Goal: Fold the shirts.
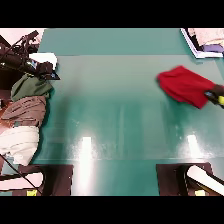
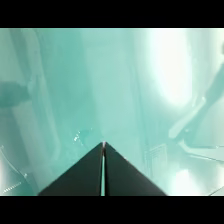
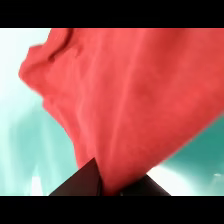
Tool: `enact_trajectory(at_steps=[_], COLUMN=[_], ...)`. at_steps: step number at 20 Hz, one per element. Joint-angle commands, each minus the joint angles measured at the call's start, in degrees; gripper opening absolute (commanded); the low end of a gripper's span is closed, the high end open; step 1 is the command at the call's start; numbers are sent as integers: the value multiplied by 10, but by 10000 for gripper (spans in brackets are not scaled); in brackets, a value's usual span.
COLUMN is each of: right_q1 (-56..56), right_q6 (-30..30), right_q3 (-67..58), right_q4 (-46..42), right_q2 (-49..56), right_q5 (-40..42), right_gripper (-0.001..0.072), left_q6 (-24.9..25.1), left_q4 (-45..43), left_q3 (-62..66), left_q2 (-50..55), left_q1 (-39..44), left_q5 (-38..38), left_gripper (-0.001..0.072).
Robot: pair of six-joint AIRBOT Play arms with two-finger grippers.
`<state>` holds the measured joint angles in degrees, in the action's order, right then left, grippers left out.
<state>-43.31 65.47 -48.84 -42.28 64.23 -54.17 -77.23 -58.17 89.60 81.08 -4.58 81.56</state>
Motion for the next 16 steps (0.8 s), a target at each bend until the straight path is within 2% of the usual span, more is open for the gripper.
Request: enact_trajectory(at_steps=[1, 6, 9, 10, 11, 12, 14, 16], right_q1=[-149, -194, -192, -192, -193, -193, -194, -196], right_q6=[0, 16, 48, 53, 57, 63, 103, 140], right_q3=[39, 38, 30, 22, 10, -4, -38, -76], right_q4=[-48, -71, -162, -209, -267, -323, -419, -444], right_q2=[-41, -24, -25, -25, -25, -25, -25, -25], right_q5=[17, 0, -33, -46, -63, -83, -121, -147], right_gripper=[18, 18, 22, 54, 284, 447, 461, 457], left_q6=[-8, -8, -8, -7, -7, -3, -3, -3], left_q4=[3, 3, 3, 3, 3, 3, 3, 3], left_q3=[0, 0, 0, 0, 0, 0, 0, 0], left_q2=[0, 0, 0, 0, 0, 0, 0, 0], left_q1=[2, 1, 1, 1, 1, 1, 1, 1], left_q5=[-1, 4, 3, 3, 3, 4, 4, 4], left_gripper=[23, 23, 23, 23, 23, 23, 23, 23])
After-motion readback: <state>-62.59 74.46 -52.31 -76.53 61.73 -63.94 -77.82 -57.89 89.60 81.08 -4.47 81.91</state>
